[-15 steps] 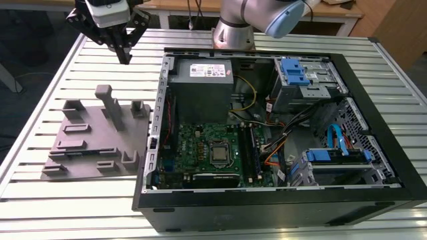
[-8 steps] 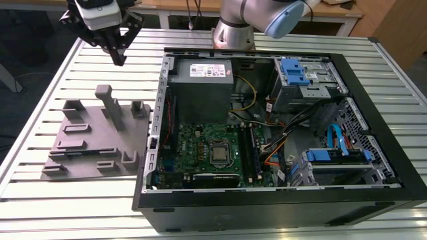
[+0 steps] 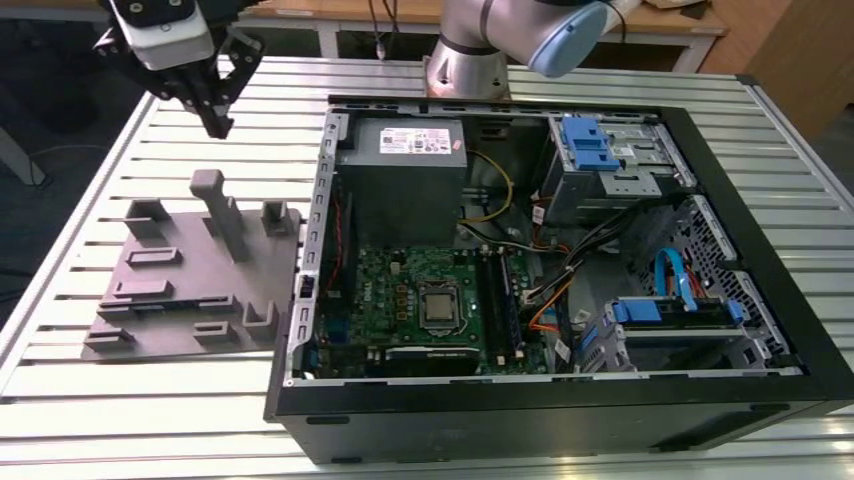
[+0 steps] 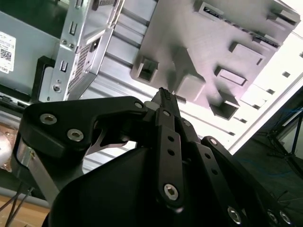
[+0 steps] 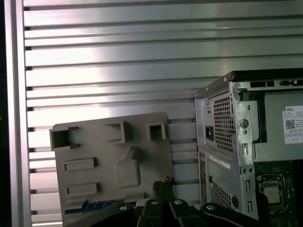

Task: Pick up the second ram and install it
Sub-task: 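Reach for the second ram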

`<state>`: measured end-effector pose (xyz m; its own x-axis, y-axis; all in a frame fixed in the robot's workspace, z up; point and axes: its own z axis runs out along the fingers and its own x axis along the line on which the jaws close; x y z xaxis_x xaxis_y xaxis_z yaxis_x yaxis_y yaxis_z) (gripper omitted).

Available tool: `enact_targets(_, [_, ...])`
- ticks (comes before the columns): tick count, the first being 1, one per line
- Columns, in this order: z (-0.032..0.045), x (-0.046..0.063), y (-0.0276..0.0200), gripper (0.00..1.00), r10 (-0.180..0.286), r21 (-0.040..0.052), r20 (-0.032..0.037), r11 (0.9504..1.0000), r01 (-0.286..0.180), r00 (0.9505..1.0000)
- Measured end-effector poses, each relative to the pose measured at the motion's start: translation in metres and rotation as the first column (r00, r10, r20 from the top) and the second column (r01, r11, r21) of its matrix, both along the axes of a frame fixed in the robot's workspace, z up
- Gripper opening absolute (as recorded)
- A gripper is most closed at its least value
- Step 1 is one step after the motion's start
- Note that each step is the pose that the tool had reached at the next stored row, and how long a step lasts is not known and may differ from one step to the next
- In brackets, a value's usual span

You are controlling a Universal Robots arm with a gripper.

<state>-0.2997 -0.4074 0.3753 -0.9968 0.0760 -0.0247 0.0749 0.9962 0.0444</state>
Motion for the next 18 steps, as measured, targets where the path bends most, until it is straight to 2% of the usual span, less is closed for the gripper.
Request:
enact_targets(7, [-0.0049,-0.017,-0.0124,0.11,0.0,-0.0001,-0.0001,1.0,0.0,1.0])
enact_targets(14, [-0.0095,-0.033,-0.027,0.11,0.0,-0.0001,-0.0002,1.0,0.0,1.0])
enact_targets(18, [-0.0122,-0.041,-0.033,0.11,0.0,0.0,0.0,1.0,0.0,1.0])
